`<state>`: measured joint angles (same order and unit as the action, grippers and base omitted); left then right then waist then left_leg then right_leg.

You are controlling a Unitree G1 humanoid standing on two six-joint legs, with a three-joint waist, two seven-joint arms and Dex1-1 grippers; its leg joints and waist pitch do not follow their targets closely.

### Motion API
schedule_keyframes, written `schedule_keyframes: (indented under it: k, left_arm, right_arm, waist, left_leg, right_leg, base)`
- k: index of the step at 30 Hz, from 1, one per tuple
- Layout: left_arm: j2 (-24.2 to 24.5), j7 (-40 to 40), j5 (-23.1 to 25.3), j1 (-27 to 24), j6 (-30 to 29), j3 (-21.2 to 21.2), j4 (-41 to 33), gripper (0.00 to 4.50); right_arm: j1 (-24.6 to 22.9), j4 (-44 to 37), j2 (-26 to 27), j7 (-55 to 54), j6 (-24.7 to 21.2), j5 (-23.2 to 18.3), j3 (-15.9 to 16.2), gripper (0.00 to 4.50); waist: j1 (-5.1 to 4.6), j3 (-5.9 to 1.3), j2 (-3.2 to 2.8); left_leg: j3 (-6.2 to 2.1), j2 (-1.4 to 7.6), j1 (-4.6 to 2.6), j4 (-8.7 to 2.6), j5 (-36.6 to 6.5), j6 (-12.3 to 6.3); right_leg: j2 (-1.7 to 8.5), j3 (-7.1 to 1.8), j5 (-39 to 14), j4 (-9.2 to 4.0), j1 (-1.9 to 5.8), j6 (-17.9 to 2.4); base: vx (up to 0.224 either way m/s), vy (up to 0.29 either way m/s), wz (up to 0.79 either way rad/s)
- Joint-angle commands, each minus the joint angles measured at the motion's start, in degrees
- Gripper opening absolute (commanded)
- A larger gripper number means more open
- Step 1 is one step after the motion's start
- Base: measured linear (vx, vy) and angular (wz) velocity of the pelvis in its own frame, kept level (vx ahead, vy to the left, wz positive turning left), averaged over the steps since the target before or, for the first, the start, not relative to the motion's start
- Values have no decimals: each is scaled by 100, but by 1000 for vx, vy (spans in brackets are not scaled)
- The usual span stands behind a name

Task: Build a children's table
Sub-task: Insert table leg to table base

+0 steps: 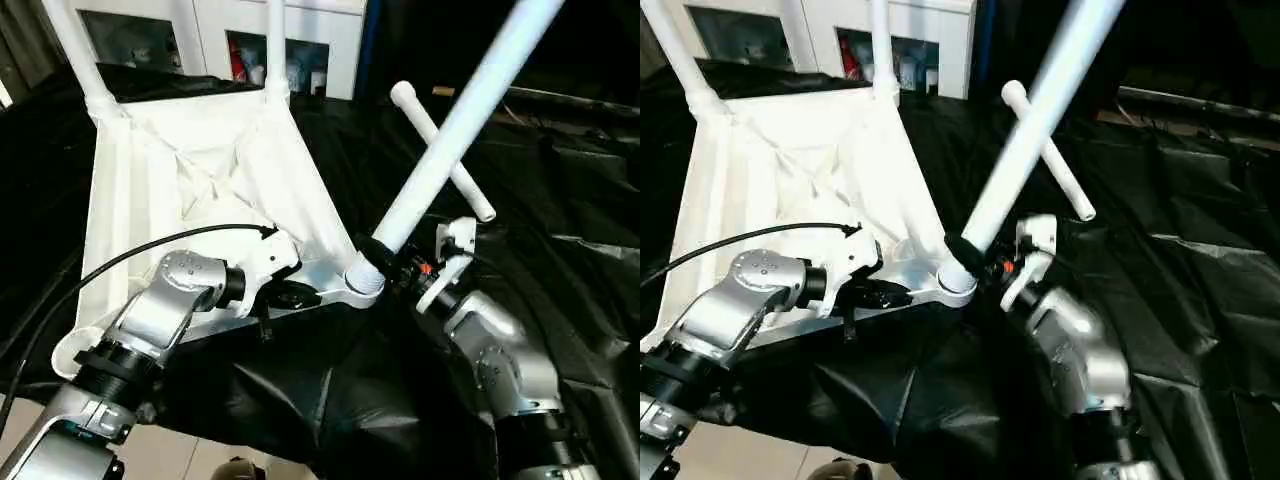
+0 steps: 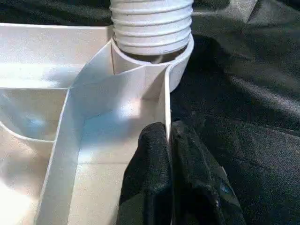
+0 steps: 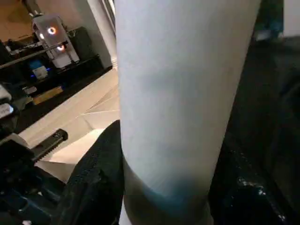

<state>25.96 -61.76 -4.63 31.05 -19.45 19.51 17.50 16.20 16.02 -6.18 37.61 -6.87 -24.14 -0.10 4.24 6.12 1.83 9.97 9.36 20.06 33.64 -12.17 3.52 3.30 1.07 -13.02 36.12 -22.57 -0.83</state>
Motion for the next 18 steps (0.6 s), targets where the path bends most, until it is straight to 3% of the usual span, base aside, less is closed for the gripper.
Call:
schedule_keyframes:
  k: [1, 5, 12, 16, 17, 18]
  left_arm:
    - [86, 17, 189, 37, -47, 27, 176, 0]
    - [76, 31, 200, 81, -13, 29, 253, 0]
    - [65, 62, 206, 102, 21, 34, 320, 0]
    - [74, 54, 197, 109, 45, 33, 350, 0]
    - [74, 52, 197, 111, 51, 34, 359, 0]
    - [72, 43, 196, 123, 86, 35, 401, 0]
  right_arm:
    - [-355, 723, -166, -269, 81, 538, -80, 190]
    - [-352, 944, -168, -244, 662, 708, 57, 190]
    - [-313, 1134, -309, -86, 1217, 1204, 480, 190]
    - [-224, 1136, -470, 134, 1289, 1407, 758, 190]
    - [-209, 1137, -485, 162, 1274, 1410, 777, 190]
    - [-115, 1109, -571, 344, 1079, 1383, 870, 190]
  waist:
    - [-22, -276, -107]
    - [-21, -274, -111]
    - [-43, -261, -99]
    - [-56, -274, -94]
    - [-75, -266, -80]
    - [-88, -261, -85]
  left_leg:
    - [-123, 381, -13, -498, -1037, -27]
    - [-128, 389, -22, -512, -1145, -23]
    - [-145, 404, -6, -543, -1246, -51]
    - [-135, 402, -14, -534, -1147, -106]
    - [-141, 392, 20, -537, -1101, -110]
    - [-132, 384, -1, -537, -1202, -131]
  right_leg:
    - [504, -294, -695, -497, 225, -1486]
    - [514, -310, -934, -524, 202, -1417]
    - [519, -311, -1289, -556, 191, -1318]
    - [508, -315, -1113, -551, 193, -1328]
    - [493, -301, -1080, -540, 214, -1312]
    - [496, -305, -1279, -567, 199, -1297]
  base:
    - [0, 0, 0]
    - [0, 0, 0]
    - [0, 0, 0]
    - [0, 0, 0]
    - [0, 0, 0]
    - [0, 0, 0]
